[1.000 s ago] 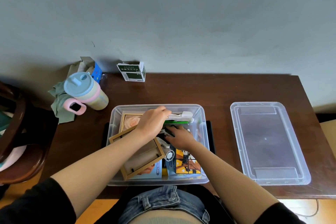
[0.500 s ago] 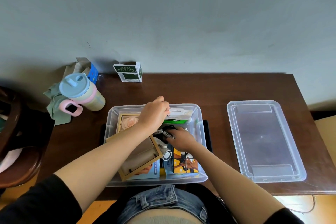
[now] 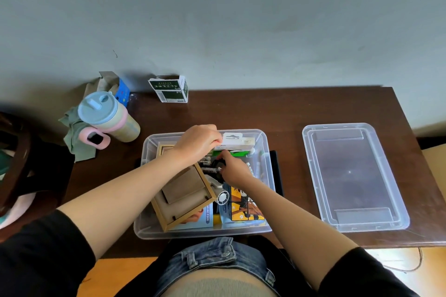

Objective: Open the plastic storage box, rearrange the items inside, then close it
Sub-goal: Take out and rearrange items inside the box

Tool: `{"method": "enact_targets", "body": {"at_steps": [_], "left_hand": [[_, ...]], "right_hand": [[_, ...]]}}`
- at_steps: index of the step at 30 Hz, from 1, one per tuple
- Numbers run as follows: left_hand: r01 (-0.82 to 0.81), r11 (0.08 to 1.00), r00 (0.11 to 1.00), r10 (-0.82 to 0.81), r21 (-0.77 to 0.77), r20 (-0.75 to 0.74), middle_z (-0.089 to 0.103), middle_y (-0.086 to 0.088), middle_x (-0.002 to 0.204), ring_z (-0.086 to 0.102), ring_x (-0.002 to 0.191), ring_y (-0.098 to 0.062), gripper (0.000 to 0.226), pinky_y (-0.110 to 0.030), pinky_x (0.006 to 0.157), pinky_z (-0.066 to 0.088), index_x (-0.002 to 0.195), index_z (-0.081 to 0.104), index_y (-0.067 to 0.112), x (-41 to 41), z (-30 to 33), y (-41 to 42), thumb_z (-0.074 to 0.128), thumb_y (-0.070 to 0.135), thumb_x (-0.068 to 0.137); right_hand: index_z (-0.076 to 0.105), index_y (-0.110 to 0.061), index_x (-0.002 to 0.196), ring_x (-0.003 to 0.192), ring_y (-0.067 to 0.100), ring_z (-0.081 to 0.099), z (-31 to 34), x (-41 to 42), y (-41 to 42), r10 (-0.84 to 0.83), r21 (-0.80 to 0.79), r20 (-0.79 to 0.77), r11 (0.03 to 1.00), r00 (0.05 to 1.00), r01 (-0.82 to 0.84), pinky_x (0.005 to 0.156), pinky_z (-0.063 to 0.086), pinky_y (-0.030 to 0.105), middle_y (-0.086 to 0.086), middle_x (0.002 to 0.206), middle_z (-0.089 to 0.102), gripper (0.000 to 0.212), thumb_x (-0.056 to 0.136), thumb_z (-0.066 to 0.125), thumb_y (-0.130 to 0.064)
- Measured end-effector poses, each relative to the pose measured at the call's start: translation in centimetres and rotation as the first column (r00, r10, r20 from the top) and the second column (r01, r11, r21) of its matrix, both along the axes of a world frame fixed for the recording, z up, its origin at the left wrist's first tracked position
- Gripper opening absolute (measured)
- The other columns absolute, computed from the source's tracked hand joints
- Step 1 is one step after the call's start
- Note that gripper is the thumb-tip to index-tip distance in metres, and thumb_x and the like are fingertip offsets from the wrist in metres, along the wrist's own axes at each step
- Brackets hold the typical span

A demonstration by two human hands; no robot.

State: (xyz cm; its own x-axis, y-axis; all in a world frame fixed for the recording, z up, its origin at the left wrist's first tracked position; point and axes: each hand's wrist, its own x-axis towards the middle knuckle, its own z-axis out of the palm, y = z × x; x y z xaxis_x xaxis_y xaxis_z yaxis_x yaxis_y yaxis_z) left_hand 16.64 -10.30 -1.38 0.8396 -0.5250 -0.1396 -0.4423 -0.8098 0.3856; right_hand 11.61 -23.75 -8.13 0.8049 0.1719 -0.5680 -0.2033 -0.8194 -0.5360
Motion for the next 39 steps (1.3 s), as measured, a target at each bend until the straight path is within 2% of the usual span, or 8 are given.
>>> {"method": "enact_targets", "body": {"at_steps": [8,14,18,22,28,34,37,39], "left_hand": [[0.028,0.976,0.990,-0.058,0.216,0.132,0.073,0.002,0.090,0.066,0.078,-0.023,0.025,-0.027,0.058,0.033,0.117,0.056,0.024,0.1,-0.1,0.0,0.057,0.032,0.093],[-0.013,0.982,0.992,-0.012,0.191,0.128,0.071,0.000,0.099,0.065,0.089,-0.023,0.023,-0.027,0.064,0.034,0.114,0.065,0.024,-0.2,0.1,-0.6,0.056,0.032,0.093],[0.060,0.973,0.995,-0.075,0.223,0.061,0.062,0.004,0.102,0.059,0.090,-0.019,0.015,-0.027,0.062,0.034,0.093,0.064,0.019,-1.7,-0.6,-0.7,0.051,0.025,0.093],[-0.023,0.999,1.000,0.022,-0.044,-0.006,0.060,0.001,0.080,0.053,0.071,-0.021,0.008,-0.027,0.059,0.029,0.080,0.056,0.014,-1.9,-0.6,-0.9,0.056,0.009,0.087],[-0.207,0.936,0.977,0.181,-0.283,-0.115,0.063,0.012,0.070,0.061,0.065,-0.009,0.025,-0.027,0.061,0.049,0.071,0.054,0.026,0.4,2.1,1.9,0.076,0.016,0.077],[-0.277,0.905,0.960,0.248,-0.324,-0.127,0.068,0.003,0.076,0.065,0.072,-0.014,0.017,-0.037,0.068,0.054,0.074,0.059,0.017,-0.3,1.8,2.5,0.076,0.013,0.077],[-0.290,0.907,0.957,0.268,-0.305,-0.114,0.068,-0.001,0.077,0.065,0.071,-0.019,0.017,-0.036,0.067,0.053,0.075,0.059,0.015,-0.7,1.7,2.0,0.075,0.013,0.079],[-0.260,0.931,0.966,0.252,-0.255,-0.065,0.065,0.002,0.075,0.061,0.066,-0.020,0.018,-0.033,0.062,0.050,0.077,0.056,0.016,-1.0,1.6,1.8,0.073,0.013,0.080]], "right_hand": [[0.033,-0.010,0.142,0.114,0.032,0.052,-0.1,1.6,2.8,0.096,0.068,-0.083,0.994,0.992,-0.091,0.092,0.045,0.038,0.016,0.129,0.054,0.053,0.090,0.047,-0.011],[0.057,0.006,0.112,0.090,0.026,0.054,-0.6,2.0,3.4,-0.046,0.157,-0.314,0.982,0.948,0.100,0.079,0.044,0.034,0.020,0.102,0.058,0.029,0.092,0.048,-0.014],[0.058,-0.004,0.122,0.093,0.016,0.049,-1.3,1.7,2.2,-0.076,0.171,-0.268,0.977,0.960,0.125,0.082,0.042,0.027,0.014,0.118,0.060,0.032,0.094,0.052,-0.018],[0.057,0.003,0.116,0.083,0.020,0.050,-2.1,0.9,1.7,-0.169,0.158,-0.283,0.963,0.944,0.220,0.070,0.039,0.029,0.017,0.101,0.062,0.032,0.092,0.049,-0.016],[0.027,-0.012,0.147,0.076,0.016,0.055,-2.0,1.2,0.9,-0.262,0.215,-0.315,0.917,0.912,0.337,0.060,0.042,0.022,0.013,0.106,0.060,0.058,0.093,0.048,-0.016],[0.032,-0.015,0.146,0.082,0.016,0.055,-2.0,1.8,1.5,-0.223,0.251,-0.320,0.917,0.921,0.309,0.070,0.043,0.024,0.016,0.117,0.060,0.056,0.092,0.048,-0.011],[0.038,-0.016,0.143,0.063,0.008,0.050,-1.8,2.0,1.8,-0.209,0.277,-0.321,0.912,0.924,0.302,0.057,0.041,0.018,0.016,0.116,0.063,0.054,0.091,0.046,-0.007],[0.039,-0.016,0.143,0.060,0.006,0.047,-1.9,1.9,1.9,-0.219,0.278,-0.328,0.907,0.919,0.316,0.050,0.039,0.012,0.005,0.097,0.063,0.053,0.091,0.046,-0.006]]}}
